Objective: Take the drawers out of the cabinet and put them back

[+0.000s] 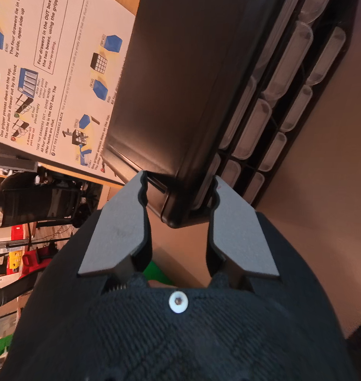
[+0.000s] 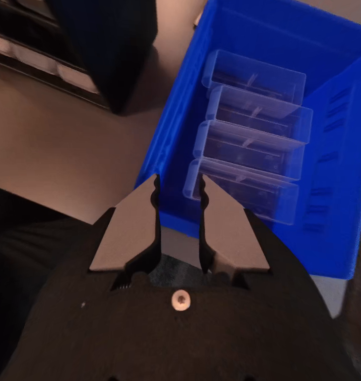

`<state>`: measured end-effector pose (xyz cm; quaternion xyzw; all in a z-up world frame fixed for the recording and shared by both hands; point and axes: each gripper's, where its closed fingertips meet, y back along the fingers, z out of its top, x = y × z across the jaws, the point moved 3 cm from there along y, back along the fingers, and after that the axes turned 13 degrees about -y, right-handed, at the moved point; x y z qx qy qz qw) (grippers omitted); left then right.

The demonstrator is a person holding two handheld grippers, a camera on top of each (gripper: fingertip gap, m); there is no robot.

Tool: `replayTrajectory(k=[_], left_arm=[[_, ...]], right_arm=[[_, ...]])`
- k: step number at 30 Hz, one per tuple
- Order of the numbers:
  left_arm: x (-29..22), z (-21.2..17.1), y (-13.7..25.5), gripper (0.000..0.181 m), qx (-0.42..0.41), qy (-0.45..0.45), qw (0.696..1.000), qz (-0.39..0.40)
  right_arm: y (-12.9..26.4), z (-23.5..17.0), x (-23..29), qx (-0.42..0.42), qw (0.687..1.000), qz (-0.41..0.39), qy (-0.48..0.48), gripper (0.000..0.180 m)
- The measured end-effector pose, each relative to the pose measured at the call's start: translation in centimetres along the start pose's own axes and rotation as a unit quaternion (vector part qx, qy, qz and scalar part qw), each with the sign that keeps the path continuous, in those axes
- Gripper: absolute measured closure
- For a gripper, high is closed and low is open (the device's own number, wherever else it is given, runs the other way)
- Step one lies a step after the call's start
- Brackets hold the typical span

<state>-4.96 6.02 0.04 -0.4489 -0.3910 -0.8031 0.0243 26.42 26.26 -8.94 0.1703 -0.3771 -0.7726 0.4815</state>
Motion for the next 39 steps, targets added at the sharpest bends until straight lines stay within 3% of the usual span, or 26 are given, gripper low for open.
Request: replayTrajectory(k=[7,15,19,23,27,30,31,33,37,39], left_arm=[[0.5,0.5,-0.8,0.120,0.010,-0.005,1.000,-0.001],[0.5,0.5,-0.7,0.118,-0.007,0.003,1.000,0.011],[-0.3,-0.3,2.3,0.114,-0.063,0.069,0.995,0.030],[-3.5,-5.6,6.6,0.098,-0.132,0.185,0.974,0.001],[-6.5,-16.2,8.9,0.116,-0.076,0.302,0.950,0.034],[-7.5,-24.1,11.6,0.152,-0.026,0.365,0.923,0.119],[-7.8,-25.8,12.4,0.154,-0.022,0.386,0.913,0.129],[-8.4,-28.2,13.0,0.143,-0.027,0.417,0.899,0.129],[-8.9,-30.4,11.4,0.138,-0.005,0.444,0.889,0.114],[-9.7,-29.1,9.6,0.106,-0.023,0.447,0.892,0.068]], right_arm=[[1.3,-3.2,1.0,-0.052,0.998,0.018,0.000,0.145],[2.3,-4.0,2.0,-0.146,0.989,0.030,-0.001,0.139],[3.0,-4.8,1.7,-0.174,0.984,0.028,-0.007,0.130],[3.4,-6.4,0.4,-0.180,0.984,0.010,-0.003,0.126],[3.9,-7.0,0.9,-0.188,0.982,0.012,0.022,0.129],[3.8,-6.4,1.8,-0.195,0.980,0.004,0.043,0.129],[3.5,-6.0,2.3,-0.196,0.980,0.007,0.045,0.126],[2.8,-4.8,3.0,-0.193,0.980,0.016,0.043,0.116],[0.4,-2.7,3.5,-0.167,0.985,0.010,0.038,0.090],[-1.1,-2.1,3.8,-0.149,0.988,0.008,0.031,0.083]])
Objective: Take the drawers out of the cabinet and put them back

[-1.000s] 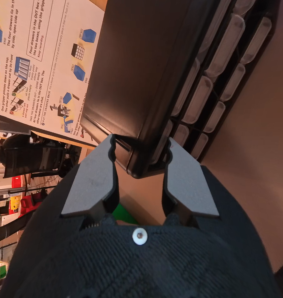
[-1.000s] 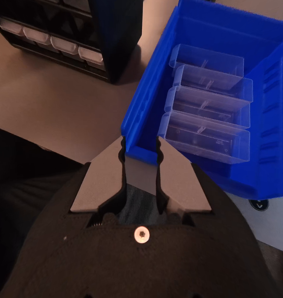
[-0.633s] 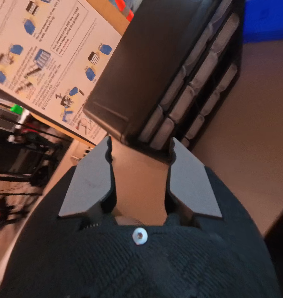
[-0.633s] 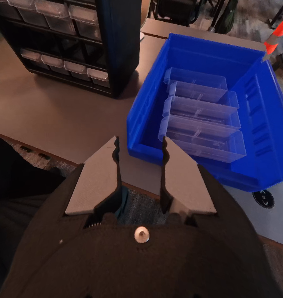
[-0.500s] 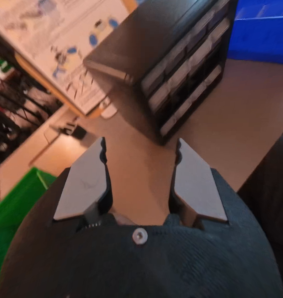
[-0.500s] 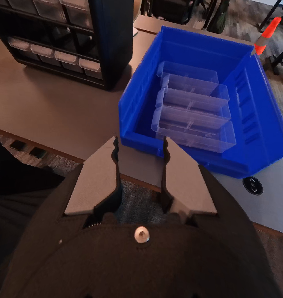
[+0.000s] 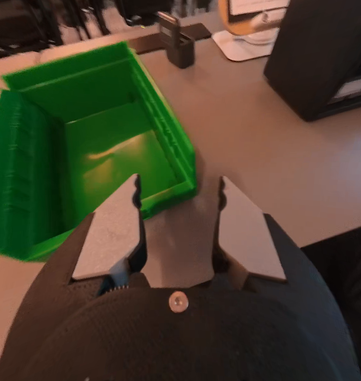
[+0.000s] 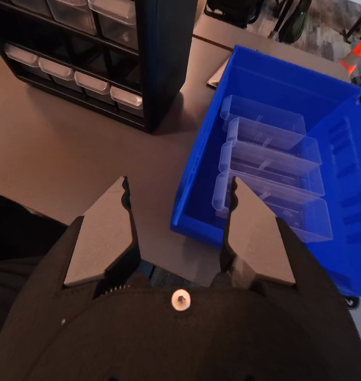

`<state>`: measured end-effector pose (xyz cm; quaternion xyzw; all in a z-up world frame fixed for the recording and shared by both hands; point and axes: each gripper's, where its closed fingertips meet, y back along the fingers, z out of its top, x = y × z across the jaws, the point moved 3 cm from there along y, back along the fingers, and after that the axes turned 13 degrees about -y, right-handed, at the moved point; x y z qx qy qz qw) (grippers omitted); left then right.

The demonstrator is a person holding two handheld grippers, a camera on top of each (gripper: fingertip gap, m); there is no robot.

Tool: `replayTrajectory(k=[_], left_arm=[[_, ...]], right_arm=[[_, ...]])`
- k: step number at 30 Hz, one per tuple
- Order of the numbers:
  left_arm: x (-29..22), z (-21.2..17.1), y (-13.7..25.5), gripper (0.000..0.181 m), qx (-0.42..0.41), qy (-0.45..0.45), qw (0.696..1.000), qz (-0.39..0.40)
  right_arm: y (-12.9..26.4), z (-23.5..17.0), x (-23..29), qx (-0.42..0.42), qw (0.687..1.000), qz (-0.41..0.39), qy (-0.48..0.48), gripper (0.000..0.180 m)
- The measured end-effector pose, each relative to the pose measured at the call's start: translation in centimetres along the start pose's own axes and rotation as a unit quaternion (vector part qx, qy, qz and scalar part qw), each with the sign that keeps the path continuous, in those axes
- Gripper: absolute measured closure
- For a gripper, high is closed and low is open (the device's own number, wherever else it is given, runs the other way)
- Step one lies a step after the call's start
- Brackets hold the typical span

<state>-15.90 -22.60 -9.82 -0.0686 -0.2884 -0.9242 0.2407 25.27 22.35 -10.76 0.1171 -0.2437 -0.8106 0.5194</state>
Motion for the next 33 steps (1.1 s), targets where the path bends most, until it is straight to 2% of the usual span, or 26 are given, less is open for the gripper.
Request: replayTrajectory(k=[1,3,5,8,10,11,12,15,16,19,24,25,26,28,33], left_arm=[[-0.8,0.1,-0.9,0.095,0.000,-0.001,1.000,-0.018],[-1.4,0.0,-2.8,0.096,0.011,-0.004,1.000,-0.015],[-1.7,-0.1,-4.6,0.094,0.030,-0.003,1.000,-0.005],[-1.7,0.0,-6.6,0.102,0.044,-0.008,0.999,0.004],[-0.9,0.0,-7.3,0.128,0.048,-0.019,0.998,0.029],[-0.5,0.1,-7.3,0.160,0.041,-0.032,0.998,0.046],[-0.2,0.1,-7.2,0.164,0.039,-0.039,0.997,0.052],[0.8,-0.7,-6.5,0.173,0.052,-0.046,0.994,0.079],[1.3,-1.0,-6.0,0.176,0.055,-0.054,0.993,0.094],[1.6,-1.5,-4.9,0.177,0.028,-0.051,0.995,0.080],[1.2,-2.1,-4.6,0.177,0.014,-0.064,0.995,0.068],[1.2,-2.1,-4.6,0.177,0.019,-0.057,0.996,0.065],[1.3,-2.0,-4.7,0.177,0.023,-0.048,0.997,0.061],[1.3,-2.0,-4.9,0.176,0.027,-0.048,0.997,0.055],[1.4,-2.3,-4.3,0.177,0.015,-0.078,0.994,0.071]], right_arm=[[-0.8,-0.1,0.2,0.009,1.000,0.003,-0.002,0.082],[-2.3,-0.5,0.0,0.029,1.000,-0.011,-0.003,0.075],[-3.6,-0.9,-0.6,0.043,0.998,-0.033,-0.012,0.081],[-4.6,-1.1,-0.6,0.041,0.999,-0.031,-0.018,0.084],[-4.7,-0.9,-1.2,0.040,0.998,-0.051,-0.015,0.108],[-4.7,-0.8,-1.4,0.042,0.997,-0.058,-0.008,0.126],[-4.5,-0.8,-1.5,0.046,0.997,-0.065,0.004,0.155],[-3.7,-1.3,-2.3,0.082,0.990,-0.109,0.021,0.172],[-3.3,-1.6,-2.3,0.090,0.991,-0.096,0.014,0.177],[-1.9,-2.4,-2.2,0.102,0.993,-0.064,-0.007,0.177],[-1.4,-2.9,-2.1,0.098,0.993,-0.066,0.006,0.177],[-1.7,-3.1,-2.3,0.107,0.992,-0.069,0.004,0.174],[-2.0,-3.1,-2.3,0.114,0.991,-0.072,0.006,0.157],[-2.1,-3.1,-2.3,0.130,0.988,-0.077,0.020,0.177],[-1.1,-3.5,-1.6,0.127,0.989,-0.068,0.032,0.178]])
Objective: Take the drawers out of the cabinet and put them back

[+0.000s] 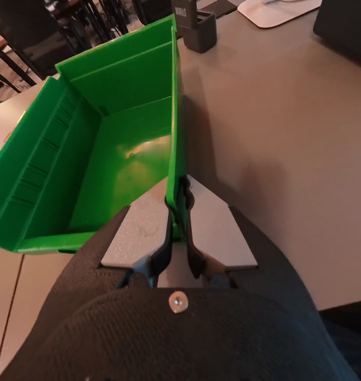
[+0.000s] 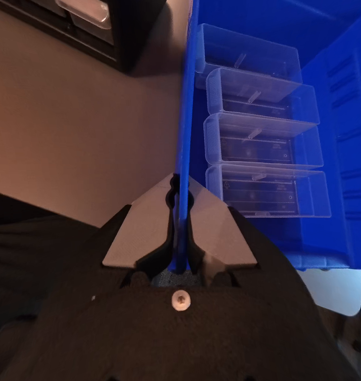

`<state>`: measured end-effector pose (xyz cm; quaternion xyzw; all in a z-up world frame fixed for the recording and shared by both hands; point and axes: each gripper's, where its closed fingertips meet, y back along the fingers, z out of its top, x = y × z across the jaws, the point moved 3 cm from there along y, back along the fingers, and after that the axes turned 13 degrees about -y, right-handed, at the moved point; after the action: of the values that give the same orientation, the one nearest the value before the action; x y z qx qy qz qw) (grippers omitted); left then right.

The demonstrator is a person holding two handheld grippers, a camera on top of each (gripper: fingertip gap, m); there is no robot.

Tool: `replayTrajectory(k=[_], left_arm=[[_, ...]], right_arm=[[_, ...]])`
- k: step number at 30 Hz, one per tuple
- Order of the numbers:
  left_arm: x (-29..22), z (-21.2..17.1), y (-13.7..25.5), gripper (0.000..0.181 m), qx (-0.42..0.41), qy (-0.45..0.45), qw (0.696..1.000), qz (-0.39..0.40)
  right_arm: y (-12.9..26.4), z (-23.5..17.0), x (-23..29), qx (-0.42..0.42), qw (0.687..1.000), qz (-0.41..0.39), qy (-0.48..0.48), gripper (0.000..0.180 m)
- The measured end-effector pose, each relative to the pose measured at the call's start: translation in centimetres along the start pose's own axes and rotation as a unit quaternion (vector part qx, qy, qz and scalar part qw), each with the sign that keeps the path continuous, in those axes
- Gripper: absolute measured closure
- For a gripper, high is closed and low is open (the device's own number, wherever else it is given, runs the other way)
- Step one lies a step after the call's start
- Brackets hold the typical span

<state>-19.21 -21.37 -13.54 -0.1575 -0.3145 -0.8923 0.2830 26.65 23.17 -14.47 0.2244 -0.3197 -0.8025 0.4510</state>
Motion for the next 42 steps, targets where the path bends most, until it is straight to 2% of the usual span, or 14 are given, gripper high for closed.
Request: replayTrajectory(k=[5,9,15,22,27,30,34,38,42], left_arm=[[0.1,-0.5,1.1,0.176,-0.014,-0.040,0.999,0.029],[0.8,-0.6,2.4,0.176,-0.029,-0.036,0.998,0.048],[2.0,1.3,5.8,0.176,-0.059,-0.048,0.995,0.069],[1.1,1.3,7.7,0.175,-0.067,-0.048,0.995,0.049],[1.0,0.5,9.0,0.176,-0.064,-0.035,0.996,0.048],[1.5,0.4,10.1,0.176,-0.073,-0.028,0.995,0.061],[2.4,0.4,11.1,0.176,-0.084,-0.011,0.994,0.075],[3.6,0.4,12.1,0.176,-0.095,0.010,0.991,0.091],[5.3,0.0,13.1,0.176,-0.099,0.020,0.988,0.117]], right_arm=[[3.3,-1.7,0.3,-0.011,0.999,-0.017,0.036,0.177],[6.8,-2.6,0.9,-0.015,0.998,-0.043,0.048,0.176],[13.8,-4.0,3.3,-0.046,0.997,-0.019,0.067,0.176],[21.8,-5.2,9.2,-0.067,0.989,0.075,0.109,0.177],[25.1,-4.0,14.6,-0.115,0.968,0.159,0.159,0.177],[25.1,-2.8,18.5,-0.134,0.947,0.211,0.200,0.176],[22.6,-1.3,24.5,-0.124,0.918,0.292,0.240,0.176],[17.5,-0.1,31.1,-0.099,0.896,0.343,0.265,0.175],[11.8,1.0,37.5,-0.068,0.893,0.352,0.273,0.176]])
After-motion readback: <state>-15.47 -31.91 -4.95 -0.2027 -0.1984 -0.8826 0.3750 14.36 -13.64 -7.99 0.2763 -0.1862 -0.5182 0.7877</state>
